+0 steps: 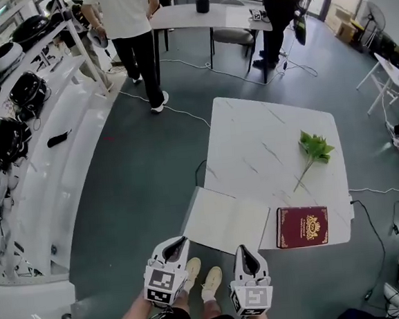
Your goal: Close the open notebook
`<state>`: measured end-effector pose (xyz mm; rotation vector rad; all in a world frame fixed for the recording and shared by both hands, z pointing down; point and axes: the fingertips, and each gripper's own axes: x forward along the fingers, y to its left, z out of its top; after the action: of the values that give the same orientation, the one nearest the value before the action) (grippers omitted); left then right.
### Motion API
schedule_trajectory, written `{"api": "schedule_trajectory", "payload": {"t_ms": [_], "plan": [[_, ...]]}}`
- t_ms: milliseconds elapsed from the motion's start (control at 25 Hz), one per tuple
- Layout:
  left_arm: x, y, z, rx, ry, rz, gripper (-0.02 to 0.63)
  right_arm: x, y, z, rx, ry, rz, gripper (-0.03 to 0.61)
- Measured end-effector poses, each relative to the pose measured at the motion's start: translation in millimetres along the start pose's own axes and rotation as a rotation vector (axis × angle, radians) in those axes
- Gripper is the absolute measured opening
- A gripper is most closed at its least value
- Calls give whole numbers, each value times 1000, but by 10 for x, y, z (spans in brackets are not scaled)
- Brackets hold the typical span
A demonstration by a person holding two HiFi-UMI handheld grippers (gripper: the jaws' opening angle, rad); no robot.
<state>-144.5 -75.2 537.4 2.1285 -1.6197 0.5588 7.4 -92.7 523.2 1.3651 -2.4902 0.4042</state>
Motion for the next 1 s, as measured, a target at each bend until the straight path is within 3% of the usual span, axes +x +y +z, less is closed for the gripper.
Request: {"api": "schedule_trajectory", "payload": {"t_ms": [520,840,1000], "plan": [[763,442,-789,-52,150,-53,32,671,-34,-759,64,121,-51,17],[1002,554,-1090,-220,212,-118,36,824,-51,-845,74,148,-62,17],[1085,529,-1197,-258,253,-165,200,869,-72,-848,77,154,-66,17]]}}
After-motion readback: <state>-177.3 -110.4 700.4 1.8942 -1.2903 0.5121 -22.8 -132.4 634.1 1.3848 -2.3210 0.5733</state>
